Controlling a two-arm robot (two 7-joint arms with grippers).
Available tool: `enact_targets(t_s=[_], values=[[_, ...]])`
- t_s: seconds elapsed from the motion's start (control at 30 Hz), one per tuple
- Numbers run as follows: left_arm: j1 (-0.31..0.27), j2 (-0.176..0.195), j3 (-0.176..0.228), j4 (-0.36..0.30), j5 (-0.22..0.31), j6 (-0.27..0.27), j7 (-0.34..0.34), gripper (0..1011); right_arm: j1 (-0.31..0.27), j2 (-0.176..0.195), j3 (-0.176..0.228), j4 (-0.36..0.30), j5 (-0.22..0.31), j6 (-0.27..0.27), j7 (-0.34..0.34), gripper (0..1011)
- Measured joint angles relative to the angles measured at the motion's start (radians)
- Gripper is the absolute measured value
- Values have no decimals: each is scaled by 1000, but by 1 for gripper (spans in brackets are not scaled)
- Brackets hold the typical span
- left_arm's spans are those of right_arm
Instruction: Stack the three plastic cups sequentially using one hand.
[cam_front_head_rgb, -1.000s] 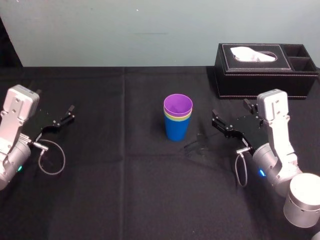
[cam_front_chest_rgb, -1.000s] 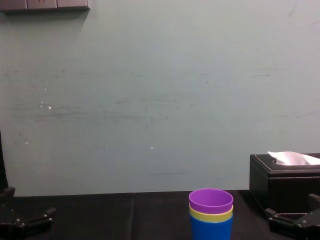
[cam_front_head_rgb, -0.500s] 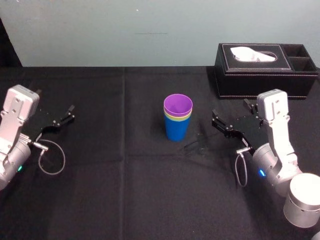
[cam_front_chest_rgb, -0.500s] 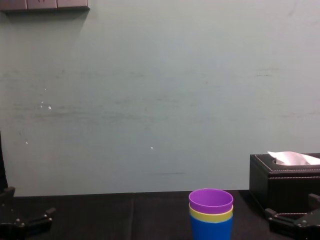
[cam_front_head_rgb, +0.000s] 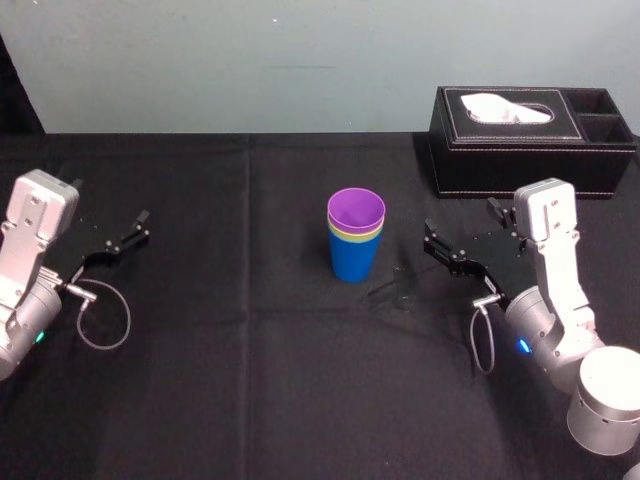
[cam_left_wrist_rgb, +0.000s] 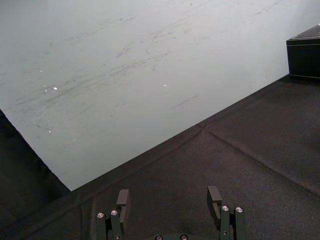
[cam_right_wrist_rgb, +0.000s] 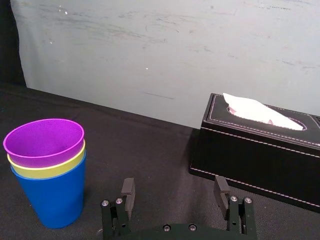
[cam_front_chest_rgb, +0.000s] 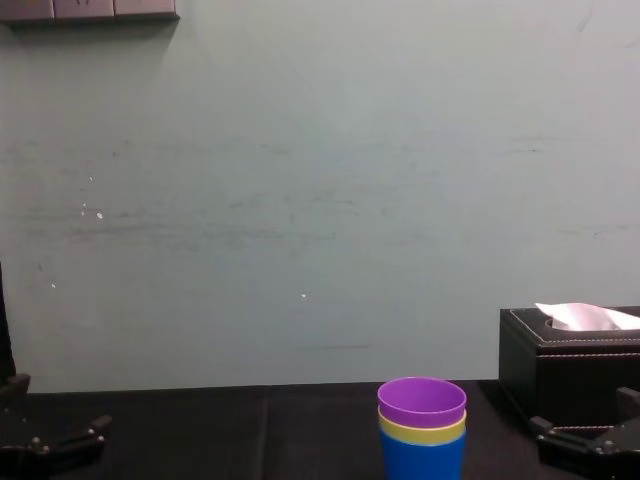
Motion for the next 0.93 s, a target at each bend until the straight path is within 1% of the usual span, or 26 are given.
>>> enact_targets(t_s=[0.93], values=[[0, 0, 0, 0, 0, 0, 0, 1011, 0, 0, 0, 0, 0, 0, 0, 1003]])
